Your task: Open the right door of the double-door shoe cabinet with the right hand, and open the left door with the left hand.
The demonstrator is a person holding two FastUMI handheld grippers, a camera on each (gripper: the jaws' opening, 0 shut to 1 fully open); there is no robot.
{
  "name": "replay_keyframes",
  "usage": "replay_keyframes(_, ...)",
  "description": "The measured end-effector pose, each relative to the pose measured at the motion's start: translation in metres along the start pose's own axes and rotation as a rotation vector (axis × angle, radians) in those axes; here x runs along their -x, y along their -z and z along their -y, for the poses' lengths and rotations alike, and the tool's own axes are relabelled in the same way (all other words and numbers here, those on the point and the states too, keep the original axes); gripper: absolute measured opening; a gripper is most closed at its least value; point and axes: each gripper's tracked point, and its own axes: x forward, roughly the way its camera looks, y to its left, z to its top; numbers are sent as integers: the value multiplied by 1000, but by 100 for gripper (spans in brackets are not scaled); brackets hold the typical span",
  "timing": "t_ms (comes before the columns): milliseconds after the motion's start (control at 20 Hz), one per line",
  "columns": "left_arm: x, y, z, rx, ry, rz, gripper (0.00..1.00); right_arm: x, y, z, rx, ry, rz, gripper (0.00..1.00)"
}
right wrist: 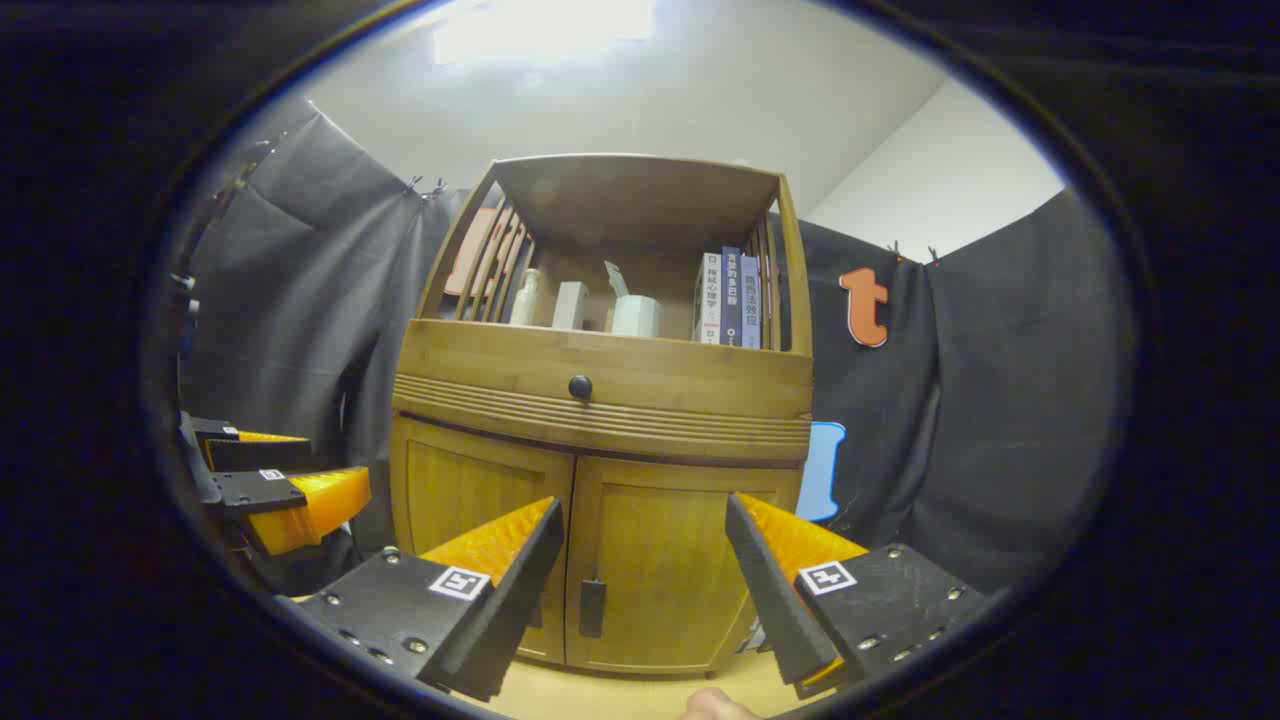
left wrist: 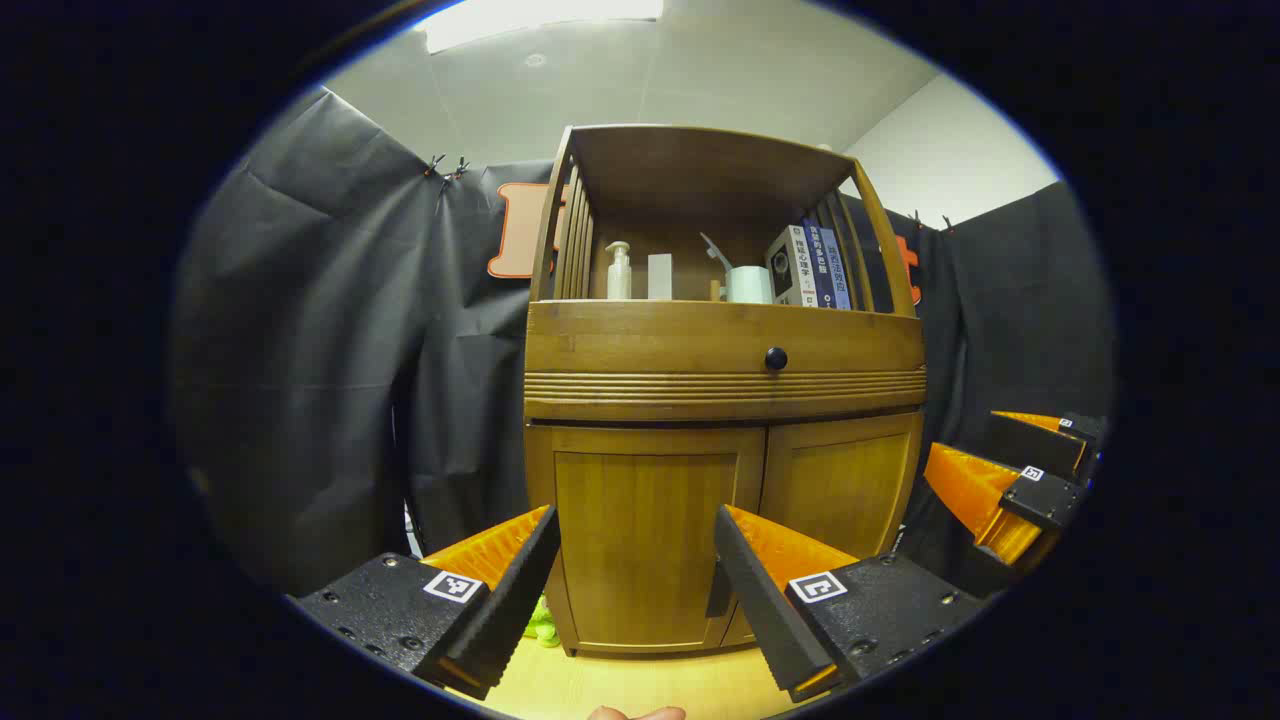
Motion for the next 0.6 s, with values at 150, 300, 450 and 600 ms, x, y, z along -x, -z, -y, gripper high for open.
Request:
replay_keyframes(150,-1,0,1,-3,-1,0,92,-3,3,3,-1,13,-4,94)
replay_keyframes(300,0,0,1,-4,-3,-3,92,-4,6,5,-8,20,-11,94)
replay_keyframes(450,1,0,0,-6,-8,-4,92,-2,8,9,-13,23,-15,94)
replay_keyframes(600,3,0,-3,-13,-16,-3,96,-1,9,6,-19,20,-17,97)
